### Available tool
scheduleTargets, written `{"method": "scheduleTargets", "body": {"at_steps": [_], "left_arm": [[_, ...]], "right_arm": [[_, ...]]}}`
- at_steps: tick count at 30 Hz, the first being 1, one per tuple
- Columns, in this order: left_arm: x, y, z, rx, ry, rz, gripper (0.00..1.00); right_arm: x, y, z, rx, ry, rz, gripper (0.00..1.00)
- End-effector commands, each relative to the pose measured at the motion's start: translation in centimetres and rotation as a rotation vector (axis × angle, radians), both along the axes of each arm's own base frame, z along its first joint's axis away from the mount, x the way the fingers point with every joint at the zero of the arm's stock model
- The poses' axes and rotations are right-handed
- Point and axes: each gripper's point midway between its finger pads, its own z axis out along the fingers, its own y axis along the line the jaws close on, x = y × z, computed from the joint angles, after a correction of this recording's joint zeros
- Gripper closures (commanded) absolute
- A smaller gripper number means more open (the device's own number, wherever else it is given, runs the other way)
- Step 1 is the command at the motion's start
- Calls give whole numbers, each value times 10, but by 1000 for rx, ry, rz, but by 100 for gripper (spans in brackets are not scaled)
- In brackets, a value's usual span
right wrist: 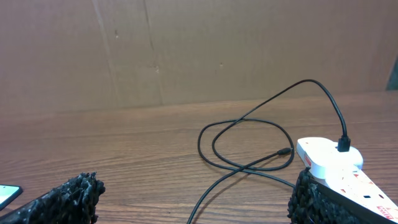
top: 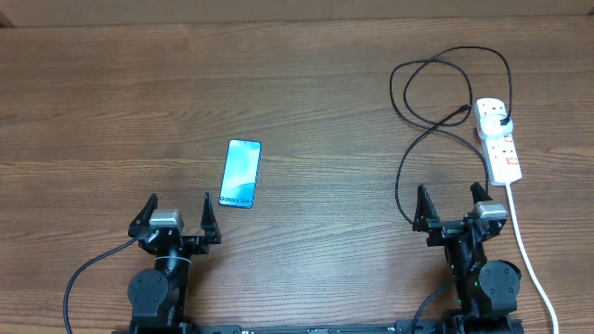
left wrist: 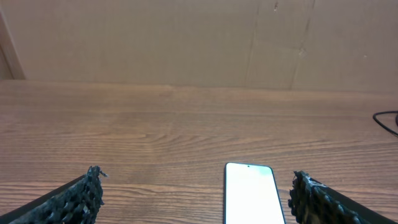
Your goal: Plug charger to phone and switch on socket
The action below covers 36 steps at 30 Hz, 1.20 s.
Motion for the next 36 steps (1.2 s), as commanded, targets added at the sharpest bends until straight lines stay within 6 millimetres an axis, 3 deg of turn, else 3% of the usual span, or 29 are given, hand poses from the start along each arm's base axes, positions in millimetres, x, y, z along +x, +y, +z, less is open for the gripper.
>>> {"method": "scheduleTargets", "body": {"at_steps": [1, 29, 36], "left_arm": [[0, -1, -1, 18, -2, -9, 1], [-5, -3, -1, -50, 53, -13, 0], [-10, -2, 22, -49, 69, -13, 0]], "right_arm": [[0, -1, -2, -4, -5, -4, 0], [0, -1, -2, -4, -5, -3, 0], [0, -1, -2, -4, -5, -3, 0]]}}
